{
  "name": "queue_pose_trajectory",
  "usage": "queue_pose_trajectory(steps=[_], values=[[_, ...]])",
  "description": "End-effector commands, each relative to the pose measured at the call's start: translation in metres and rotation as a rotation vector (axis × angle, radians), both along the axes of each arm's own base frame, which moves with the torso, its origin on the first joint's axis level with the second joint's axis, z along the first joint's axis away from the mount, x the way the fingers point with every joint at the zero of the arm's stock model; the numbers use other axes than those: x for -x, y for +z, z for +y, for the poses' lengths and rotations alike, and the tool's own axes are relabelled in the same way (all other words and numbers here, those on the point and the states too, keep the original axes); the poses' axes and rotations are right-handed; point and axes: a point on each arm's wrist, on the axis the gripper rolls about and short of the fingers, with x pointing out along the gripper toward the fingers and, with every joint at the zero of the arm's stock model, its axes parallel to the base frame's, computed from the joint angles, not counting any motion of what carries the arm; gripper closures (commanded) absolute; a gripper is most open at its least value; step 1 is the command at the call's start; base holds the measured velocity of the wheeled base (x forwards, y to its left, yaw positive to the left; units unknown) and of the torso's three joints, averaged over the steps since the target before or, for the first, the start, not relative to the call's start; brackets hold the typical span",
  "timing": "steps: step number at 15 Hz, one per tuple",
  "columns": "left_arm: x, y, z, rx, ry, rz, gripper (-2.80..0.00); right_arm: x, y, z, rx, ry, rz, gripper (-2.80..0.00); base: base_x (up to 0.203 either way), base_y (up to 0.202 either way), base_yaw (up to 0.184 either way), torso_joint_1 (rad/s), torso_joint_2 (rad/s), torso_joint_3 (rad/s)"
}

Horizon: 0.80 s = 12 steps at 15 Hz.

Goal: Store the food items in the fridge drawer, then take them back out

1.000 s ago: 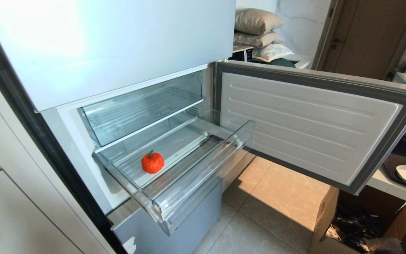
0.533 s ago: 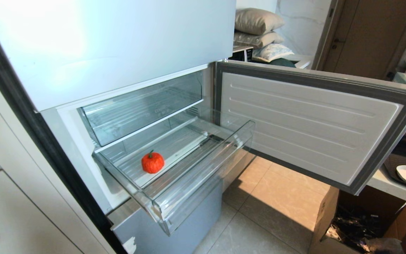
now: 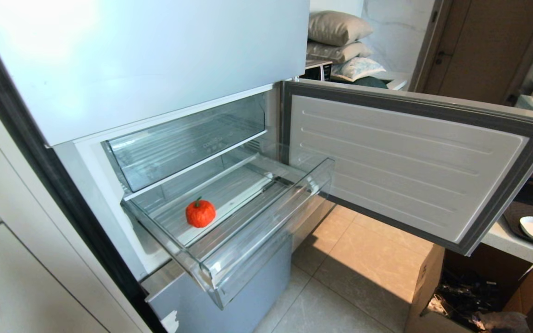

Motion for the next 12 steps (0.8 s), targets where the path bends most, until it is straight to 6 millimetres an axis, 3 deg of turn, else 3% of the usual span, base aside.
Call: queue_pose_trajectory(steps=[1, 3, 5, 7, 9, 12], values=[[0.000, 0.000, 0.000, 0.000, 0.000, 0.001, 0.00, 0.057, 0.057, 0.071, 0.126, 0.015, -0.102, 0.00, 0.000, 0.000, 0.000, 0.000, 0.00, 0.000], [0.000, 0.000, 0.000, 0.000, 0.000, 0.001, 0.00, 0.096, 0.061, 0.131, 0.153, 0.075, -0.125, 0.00, 0.000, 0.000, 0.000, 0.000, 0.00, 0.000], [0.000, 0.000, 0.000, 0.000, 0.001, 0.000, 0.00, 0.119, 0.042, 0.185, 0.141, 0.235, -0.127, 0.00, 0.000, 0.000, 0.000, 0.000, 0.00, 0.000], [0.000, 0.000, 0.000, 0.000, 0.002, 0.001, 0.00, 0.134, 0.016, 0.228, 0.080, 0.507, -0.083, 0.00, 0.000, 0.000, 0.000, 0.000, 0.00, 0.000], [0.000, 0.000, 0.000, 0.001, 0.000, 0.002, 0.00, 0.169, -0.013, 0.252, 0.029, 0.683, -0.015, 0.00, 0.000, 0.000, 0.000, 0.000, 0.00, 0.000], [0.000, 0.000, 0.000, 0.000, 0.001, 0.000, 0.00, 0.207, -0.084, 0.264, -0.036, 0.857, 0.181, 0.00, 0.000, 0.000, 0.000, 0.000, 0.00, 0.000]])
